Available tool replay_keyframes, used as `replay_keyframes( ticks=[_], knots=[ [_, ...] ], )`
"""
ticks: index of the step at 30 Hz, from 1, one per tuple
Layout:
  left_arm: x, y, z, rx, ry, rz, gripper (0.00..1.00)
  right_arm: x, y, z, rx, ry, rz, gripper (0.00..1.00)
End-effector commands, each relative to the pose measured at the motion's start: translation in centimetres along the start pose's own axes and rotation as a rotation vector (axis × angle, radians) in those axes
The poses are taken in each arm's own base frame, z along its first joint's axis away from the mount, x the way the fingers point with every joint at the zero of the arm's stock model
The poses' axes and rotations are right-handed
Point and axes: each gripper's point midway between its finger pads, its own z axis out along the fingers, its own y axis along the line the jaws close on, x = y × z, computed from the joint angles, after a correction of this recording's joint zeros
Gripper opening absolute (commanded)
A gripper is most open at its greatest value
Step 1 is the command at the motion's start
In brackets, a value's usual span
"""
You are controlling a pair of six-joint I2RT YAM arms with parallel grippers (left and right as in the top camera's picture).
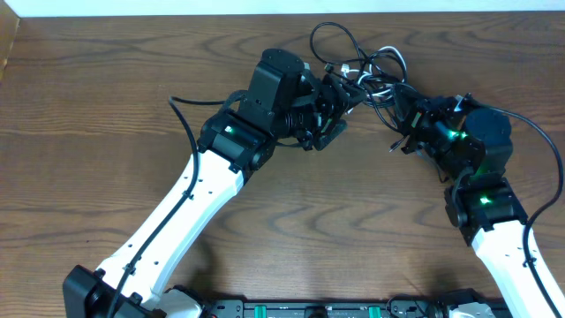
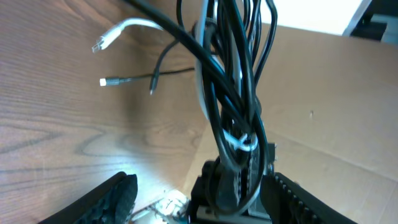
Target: Untangle cables
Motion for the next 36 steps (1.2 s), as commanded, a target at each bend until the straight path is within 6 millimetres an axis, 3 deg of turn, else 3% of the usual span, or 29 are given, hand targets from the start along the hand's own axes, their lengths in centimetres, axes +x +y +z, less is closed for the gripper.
replay_keyframes(
  ticks=[1,6,14,18,31,36],
  knots=[
    [-0.7,0.3,0.3,-0.009,-0.037,-0.04,0.68,1.7,1.2,0.0,-0.028,0.038,0.083,0.02],
    [-1.1,0.4,0.3,-0.012,-0.061,-0.039,0.67,3.2,1.2,0.2,-0.031,0.077,0.097,0.02],
    [-1.1,0.4,0.3,-0.012,-0.063,-0.039,0.37,3.8,1.3,0.2,-0.03,0.1,0.114,0.01],
    [-1.5,0.4,0.2,-0.014,-0.085,-0.038,0.28,4.0,1.2,0.2,-0.024,0.115,0.113,0.01],
    [-2.5,0.5,0.1,-0.021,-0.141,-0.034,0.19,5.2,0.8,0.2,-0.008,0.157,0.106,0.01],
    [-3.1,0.6,0.0,-0.034,-0.168,0.097,0.08,5.1,0.6,0.2,0.002,0.153,0.098,0.02]
  ],
)
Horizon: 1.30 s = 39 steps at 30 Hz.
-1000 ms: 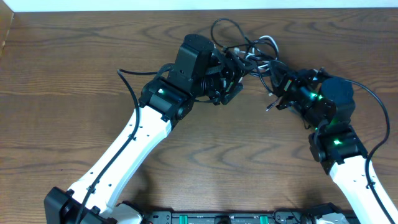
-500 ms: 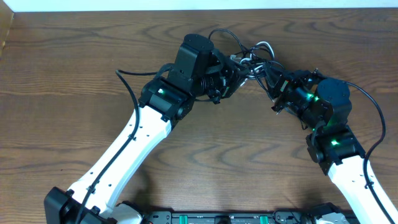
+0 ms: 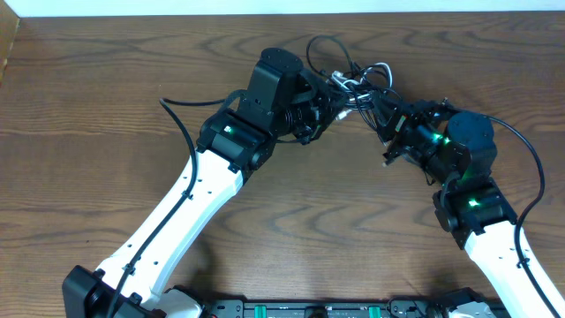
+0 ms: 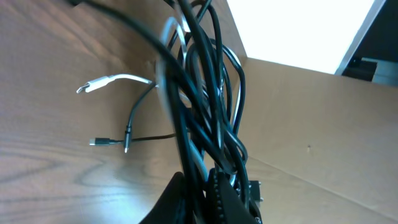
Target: Untangle cables
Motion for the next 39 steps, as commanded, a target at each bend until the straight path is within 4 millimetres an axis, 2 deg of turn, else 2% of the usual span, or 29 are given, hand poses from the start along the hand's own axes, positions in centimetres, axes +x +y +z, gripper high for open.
replay_keyframes(
  ticks=[1,5,8,10,12,13,14,19,22,24,27,32,34,39],
  knots=[
    [-0.8,0.4,0.3,-0.017,-0.034,0.132,0.08,1.4,1.1,-0.2,-0.019,0.046,-0.022,0.01],
    [-1.5,0.5,0.0,-0.02,-0.047,0.258,0.08,1.3,0.8,-0.2,-0.009,0.041,-0.079,0.04],
    [-2.2,0.5,-0.2,-0.025,-0.059,0.397,0.08,1.0,0.2,-0.2,0.015,0.03,-0.144,0.21],
    [-2.7,0.6,-0.3,-0.03,-0.068,0.5,0.08,0.7,-0.4,-0.2,0.039,0.02,-0.204,0.43],
    [-3.6,0.7,-0.6,-0.042,-0.083,0.691,0.08,0.3,-1.4,-0.2,0.079,0.015,-0.337,0.84],
    [-3.9,0.7,-0.7,-0.046,-0.086,0.754,0.08,0.2,-1.6,-0.2,0.087,0.016,-0.384,0.94],
    [-4.1,0.7,-0.8,-0.051,-0.089,0.822,0.08,0.2,-1.7,-0.3,0.091,0.017,-0.434,0.97],
    [-3.8,0.9,-0.8,-0.059,-0.059,1.108,0.08,0.2,-1.7,-0.3,0.088,0.029,-0.683,0.99],
    [-3.6,1.0,-0.8,-0.056,-0.044,1.14,0.08,0.2,-1.7,-0.3,0.088,0.036,-0.844,0.99],
    [-3.6,1.0,-0.8,-0.056,-0.044,1.16,0.08,0.2,-1.7,-0.3,0.087,0.041,-0.934,0.95],
    [-3.6,1.0,-0.9,-0.057,-0.044,1.201,0.08,0.2,-1.8,-0.3,0.089,0.045,-1.014,0.88],
    [-3.5,0.9,-1.0,-0.051,-0.044,1.228,0.08,0.1,-1.7,-0.3,0.088,0.045,-1.101,0.86],
    [-2.7,0.6,-1.1,-0.015,-0.017,1.25,0.08,0.0,-1.7,-0.2,0.09,0.041,-1.122,0.86],
    [1.4,-1.1,-1.6,0.219,0.136,1.374,0.08,-0.1,-1.9,-0.1,0.095,0.043,-1.127,0.87]
  ],
)
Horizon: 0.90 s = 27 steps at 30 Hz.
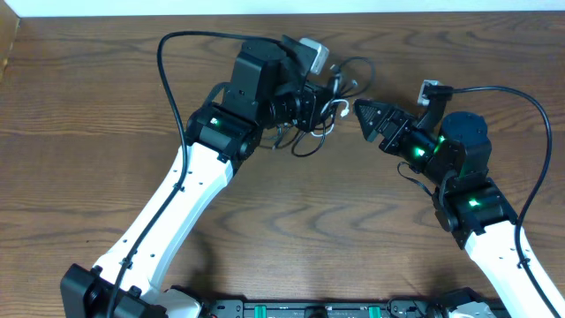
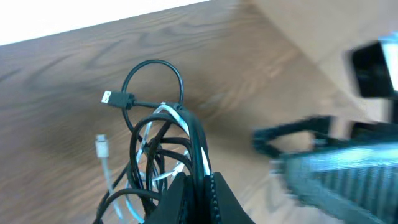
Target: Untangle cables
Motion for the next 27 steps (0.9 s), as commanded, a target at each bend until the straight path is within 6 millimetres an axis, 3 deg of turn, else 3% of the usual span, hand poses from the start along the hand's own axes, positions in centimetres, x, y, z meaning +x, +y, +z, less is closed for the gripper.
replay_keyframes(
  ticks=[1,16,22,27],
  knots=[
    [-0.1,-4.2,-0.8,0.238,-0.008,0.138,0.08,-0.3,0.7,0.0,-0.011,-0.007,-0.059,0.87],
    [0.2,-7.9,-2.1,0.469,-0.007,0.175,0.07,0.3,-0.5,1.2,0.018,0.022,-0.044,0.84],
    [0.1,-10.4,-3.7,0.638,-0.018,0.205,0.08,0.5,-1.5,1.6,0.055,0.025,-0.035,0.85],
    [-0.1,-11.1,-4.2,0.681,-0.033,0.226,0.08,1.3,-3.1,2.7,0.094,0.059,-0.018,0.75]
  ],
)
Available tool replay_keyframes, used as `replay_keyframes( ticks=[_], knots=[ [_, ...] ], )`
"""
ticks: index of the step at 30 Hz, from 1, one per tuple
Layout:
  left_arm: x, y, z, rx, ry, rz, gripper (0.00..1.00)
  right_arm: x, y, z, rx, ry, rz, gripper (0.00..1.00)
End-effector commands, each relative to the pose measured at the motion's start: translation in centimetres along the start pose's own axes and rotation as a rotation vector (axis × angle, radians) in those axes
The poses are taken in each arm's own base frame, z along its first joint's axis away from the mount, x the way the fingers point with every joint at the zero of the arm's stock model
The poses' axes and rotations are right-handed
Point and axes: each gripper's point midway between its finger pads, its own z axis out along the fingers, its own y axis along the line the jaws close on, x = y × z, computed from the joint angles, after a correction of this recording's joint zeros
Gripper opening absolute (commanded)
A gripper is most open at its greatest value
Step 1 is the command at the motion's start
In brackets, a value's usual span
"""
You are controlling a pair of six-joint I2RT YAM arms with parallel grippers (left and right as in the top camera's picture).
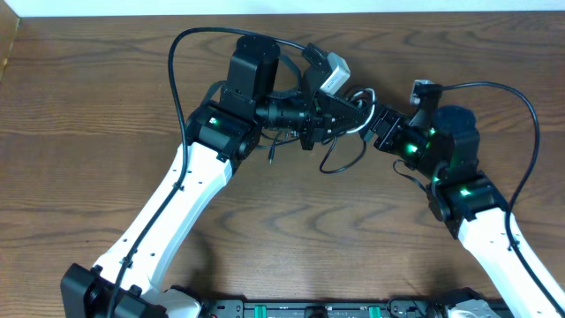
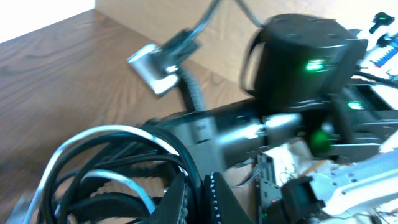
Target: Untangle cables
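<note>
A tangled bundle of black and white cables [image 1: 355, 104] hangs above the table at the far middle, with a black loop [image 1: 339, 165] drooping from it. My left gripper [image 1: 338, 113] is shut on black strands of the bundle [image 2: 118, 158]; the left wrist view shows its fingertips [image 2: 184, 194] pinched on a cable. My right gripper [image 1: 378, 124] reaches in from the right and meets the bundle. In the left wrist view it appears as a dark arm [image 2: 224, 121], and its jaws cannot be made out.
Brown wooden table [image 1: 106, 97] all round. The left arm's own black cable [image 1: 177, 62] arcs over the far left. The right arm's cable [image 1: 521, 97] loops at the right. A cardboard sheet [image 2: 205, 68] lies beyond the table.
The left gripper has swung right with the bundle and now faces the right arm. The right gripper, apart from the cables before, now touches the bundle.
First the bundle lay at the far middle with both grippers at it, the left one open around it. Then the left gripper was shut on the strands. Later it held the bundle up, with the right gripper apart. Now both meet again.
</note>
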Motion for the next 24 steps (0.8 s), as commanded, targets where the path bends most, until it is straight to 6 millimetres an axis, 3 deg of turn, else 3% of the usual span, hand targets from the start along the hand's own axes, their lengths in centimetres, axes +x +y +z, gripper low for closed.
replay_keyframes(
  ticks=[1,8,13,18,24],
  knots=[
    [-0.6,-2.8,-0.2,0.135,-0.011,0.044,0.08,0.5,-1.1,1.2,0.045,0.023,-0.002,0.74],
    [-0.7,-2.3,-0.6,0.121,-0.017,0.039,0.08,1.6,-2.4,2.0,0.08,0.068,0.018,0.68],
    [-1.2,0.0,-2.4,0.051,-0.043,-0.036,0.08,1.6,-2.1,1.9,0.061,0.074,0.017,0.7],
    [-1.6,5.1,-5.2,-0.166,-0.101,-0.251,0.07,1.6,-0.1,1.6,-0.027,0.092,0.001,0.73],
    [-1.5,6.4,-6.6,-0.216,-0.121,-0.311,0.07,1.1,3.5,1.0,-0.195,0.093,-0.051,0.77]
  ],
)
